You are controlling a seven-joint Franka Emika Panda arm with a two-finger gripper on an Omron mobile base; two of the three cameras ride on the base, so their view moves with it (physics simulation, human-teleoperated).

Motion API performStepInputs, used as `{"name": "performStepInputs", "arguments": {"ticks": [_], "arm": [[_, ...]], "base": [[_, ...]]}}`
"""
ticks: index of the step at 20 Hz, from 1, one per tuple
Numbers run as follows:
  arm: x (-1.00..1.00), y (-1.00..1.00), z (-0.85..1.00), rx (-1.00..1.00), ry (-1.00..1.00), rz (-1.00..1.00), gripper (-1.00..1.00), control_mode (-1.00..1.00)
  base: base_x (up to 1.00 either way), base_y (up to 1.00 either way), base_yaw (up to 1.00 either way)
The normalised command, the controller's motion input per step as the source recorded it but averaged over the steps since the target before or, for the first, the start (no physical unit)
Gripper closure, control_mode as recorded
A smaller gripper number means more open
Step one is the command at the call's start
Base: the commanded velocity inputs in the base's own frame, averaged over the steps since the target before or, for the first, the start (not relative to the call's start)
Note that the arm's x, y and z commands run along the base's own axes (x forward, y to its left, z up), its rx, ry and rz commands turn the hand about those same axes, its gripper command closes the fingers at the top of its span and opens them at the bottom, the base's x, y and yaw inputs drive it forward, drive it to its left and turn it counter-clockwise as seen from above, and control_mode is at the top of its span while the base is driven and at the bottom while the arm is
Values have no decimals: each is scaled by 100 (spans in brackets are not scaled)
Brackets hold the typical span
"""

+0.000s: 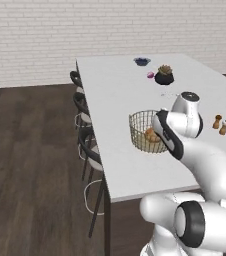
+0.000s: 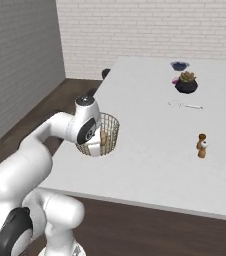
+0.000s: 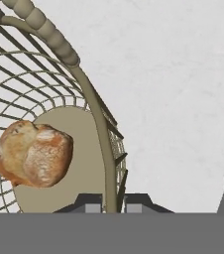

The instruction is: Open the cabinet, pick up the bread from the cabinet and place it in the basket. Then move the basket to the dining counter.

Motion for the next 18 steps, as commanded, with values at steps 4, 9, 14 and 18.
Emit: {"name": "performStepInputs", "arguments": {"ticks": [4,9,14,18], "arm": [[100,0,0,0,18,0,100,-100],[100,14,0,0,19,4,100,-100],[100,3,-4,2,17,6,100,-100],[96,0,-48,2,1,2,100,-100]], "base": [[0,0,0],[0,0,0],[0,0,0],[0,0,0]]}}
